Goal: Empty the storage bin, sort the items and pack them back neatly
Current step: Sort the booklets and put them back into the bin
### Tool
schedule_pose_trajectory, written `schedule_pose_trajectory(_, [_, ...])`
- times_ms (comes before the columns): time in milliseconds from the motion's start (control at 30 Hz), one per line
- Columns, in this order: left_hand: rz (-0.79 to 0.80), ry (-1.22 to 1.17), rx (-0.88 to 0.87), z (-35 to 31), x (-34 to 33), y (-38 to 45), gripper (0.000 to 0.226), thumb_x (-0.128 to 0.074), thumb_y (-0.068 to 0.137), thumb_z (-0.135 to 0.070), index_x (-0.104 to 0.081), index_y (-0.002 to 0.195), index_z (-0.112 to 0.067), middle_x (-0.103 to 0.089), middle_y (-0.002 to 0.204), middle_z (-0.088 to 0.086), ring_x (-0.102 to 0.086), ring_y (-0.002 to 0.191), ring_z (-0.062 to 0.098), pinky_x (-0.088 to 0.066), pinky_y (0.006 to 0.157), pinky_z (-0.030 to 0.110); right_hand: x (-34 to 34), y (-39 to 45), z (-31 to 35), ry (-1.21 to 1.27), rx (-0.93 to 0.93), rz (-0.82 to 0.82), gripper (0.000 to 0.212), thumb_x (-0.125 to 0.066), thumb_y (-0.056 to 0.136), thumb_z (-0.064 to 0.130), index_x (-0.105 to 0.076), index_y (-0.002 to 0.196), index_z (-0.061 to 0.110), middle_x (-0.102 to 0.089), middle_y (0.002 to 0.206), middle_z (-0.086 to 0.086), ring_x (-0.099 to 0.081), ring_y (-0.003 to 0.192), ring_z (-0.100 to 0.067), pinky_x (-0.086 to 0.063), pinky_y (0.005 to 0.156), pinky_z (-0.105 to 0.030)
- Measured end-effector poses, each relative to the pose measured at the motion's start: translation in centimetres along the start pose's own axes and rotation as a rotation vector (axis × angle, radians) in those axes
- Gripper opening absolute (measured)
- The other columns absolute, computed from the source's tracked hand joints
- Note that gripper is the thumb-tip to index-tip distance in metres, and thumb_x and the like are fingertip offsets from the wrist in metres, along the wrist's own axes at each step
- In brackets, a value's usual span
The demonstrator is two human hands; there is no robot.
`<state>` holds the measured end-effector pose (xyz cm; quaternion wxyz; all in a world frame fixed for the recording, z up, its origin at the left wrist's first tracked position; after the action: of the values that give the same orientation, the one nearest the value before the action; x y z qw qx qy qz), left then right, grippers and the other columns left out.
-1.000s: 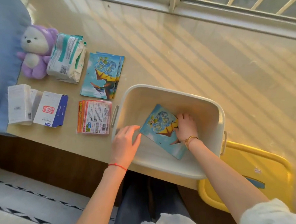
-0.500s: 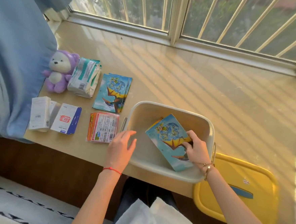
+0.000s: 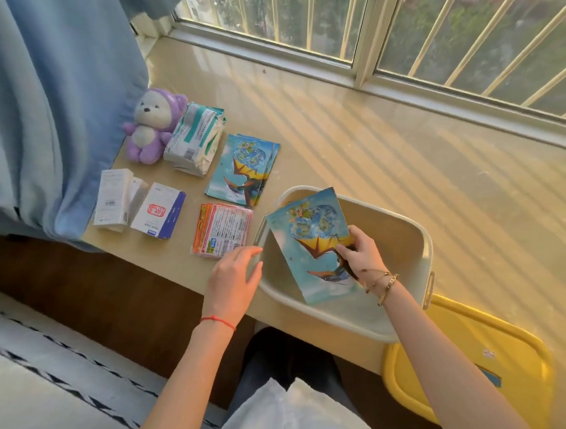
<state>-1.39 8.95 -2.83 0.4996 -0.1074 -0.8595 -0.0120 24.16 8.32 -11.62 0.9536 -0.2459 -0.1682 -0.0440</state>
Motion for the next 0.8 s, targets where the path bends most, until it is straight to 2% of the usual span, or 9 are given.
schedule_pose_trajectory(100, [-0.033, 0.006, 0.027, 1.1, 1.7, -0.6, 0.024, -0.064, 0.087, -0.019, -0.064, 0.111, -0.02, -0.067, 0.107, -0.002, -0.062, 0.097, 0.014, -0.049, 0.072, 0.024, -1.2, 0.1, 2.4, 0.097, 0.008, 0.023, 0.015, -0.057, 0.087, 0.002, -0.056, 0.097, 0.012, -0.063, 0.087, -0.007, -0.06, 0.071, -0.018, -0.055, 0.068, -0.032])
schedule_pose_trajectory(200, [-0.046, 0.027, 0.06, 2.4, 3.6, -1.2, 0.025, -0.064, 0.087, -0.018, -0.063, 0.111, -0.018, -0.066, 0.112, 0.003, -0.063, 0.101, 0.017, -0.05, 0.071, 0.024, -4.4, -0.1, 2.9, 0.077, -0.037, 0.105, 0.013, -0.058, 0.088, 0.007, -0.054, 0.097, 0.015, -0.065, 0.093, -0.005, -0.064, 0.079, -0.017, -0.057, 0.07, -0.028])
schedule_pose_trajectory(300, [-0.061, 0.026, 0.104, 3.9, 5.5, -1.8, 0.024, -0.062, 0.089, -0.022, -0.061, 0.113, -0.02, -0.064, 0.116, 0.001, -0.061, 0.106, 0.015, -0.049, 0.074, 0.022, -8.0, -0.2, 2.4, -0.097, -0.066, 0.129, 0.012, -0.06, 0.086, 0.022, -0.054, 0.096, 0.019, -0.064, 0.1, -0.008, -0.063, 0.091, -0.024, -0.055, 0.081, -0.04])
schedule_pose_trajectory(433, [-0.07, 0.025, 0.133, 5.8, 7.9, -2.2, 0.026, -0.059, 0.09, -0.024, -0.06, 0.116, -0.02, -0.063, 0.118, -0.002, -0.06, 0.106, 0.012, -0.047, 0.076, 0.019, -10.0, -0.1, 1.5, -0.408, -0.108, 0.045, 0.034, -0.057, 0.086, 0.03, -0.055, 0.116, 0.015, -0.046, 0.127, -0.016, -0.04, 0.122, -0.036, -0.035, 0.103, -0.039])
schedule_pose_trajectory(467, [-0.069, 0.02, 0.138, 6.4, 8.4, -2.1, 0.027, -0.059, 0.09, -0.024, -0.06, 0.117, -0.021, -0.064, 0.118, -0.002, -0.06, 0.105, 0.011, -0.047, 0.076, 0.019, -9.9, -0.3, 1.5, -0.442, -0.123, 0.018, 0.035, -0.057, 0.085, 0.032, -0.056, 0.116, 0.016, -0.047, 0.129, -0.016, -0.041, 0.121, -0.035, -0.035, 0.102, -0.039])
schedule_pose_trajectory(533, [-0.065, 0.004, 0.144, 7.7, 9.3, -1.8, 0.028, -0.058, 0.091, -0.025, -0.06, 0.118, -0.021, -0.064, 0.117, -0.004, -0.06, 0.103, 0.009, -0.049, 0.077, 0.019, -10.0, -0.6, 2.2, -0.382, -0.107, -0.003, 0.023, -0.058, 0.085, 0.031, -0.057, 0.102, 0.016, -0.061, 0.112, -0.012, -0.054, 0.102, -0.03, -0.046, 0.086, -0.035])
schedule_pose_trajectory(633, [-0.063, -0.011, 0.123, 9.3, 10.8, -0.6, 0.027, -0.059, 0.091, -0.024, -0.061, 0.117, -0.019, -0.064, 0.114, -0.004, -0.06, 0.101, 0.008, -0.046, 0.076, 0.016, -9.7, -1.3, 4.6, -0.229, -0.053, -0.053, 0.016, -0.063, 0.085, 0.02, -0.053, 0.097, 0.015, -0.065, 0.09, -0.001, -0.062, 0.082, -0.017, -0.045, 0.062, -0.016])
schedule_pose_trajectory(700, [-0.062, -0.029, 0.112, 10.9, 11.9, 0.6, 0.027, -0.059, 0.091, -0.024, -0.061, 0.117, -0.02, -0.063, 0.113, -0.003, -0.06, 0.102, 0.01, -0.047, 0.077, 0.018, -9.7, -1.6, 7.4, -0.156, 0.007, -0.11, 0.024, -0.064, 0.085, 0.013, -0.051, 0.105, 0.015, -0.062, 0.094, 0.004, -0.061, 0.083, -0.009, -0.042, 0.06, -0.005])
schedule_pose_trajectory(800, [-0.039, -0.039, 0.074, 14.0, 13.4, 2.9, 0.027, -0.059, 0.09, -0.026, -0.061, 0.116, -0.022, -0.063, 0.111, -0.004, -0.06, 0.102, 0.01, -0.052, 0.08, 0.024, -10.8, -1.0, 11.1, 0.007, 0.034, -0.204, 0.036, -0.062, 0.085, 0.004, -0.044, 0.116, 0.015, -0.06, 0.096, 0.005, -0.061, 0.085, -0.001, -0.046, 0.062, -0.004])
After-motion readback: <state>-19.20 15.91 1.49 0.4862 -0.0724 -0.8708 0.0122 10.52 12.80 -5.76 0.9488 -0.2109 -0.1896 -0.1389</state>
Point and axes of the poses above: each hand's wrist, its own y-axis towards the middle knuckle, its own x-axis out of the back of the hand, z = x × y, the point moved 10 cm from there along y, towards the middle knuckle
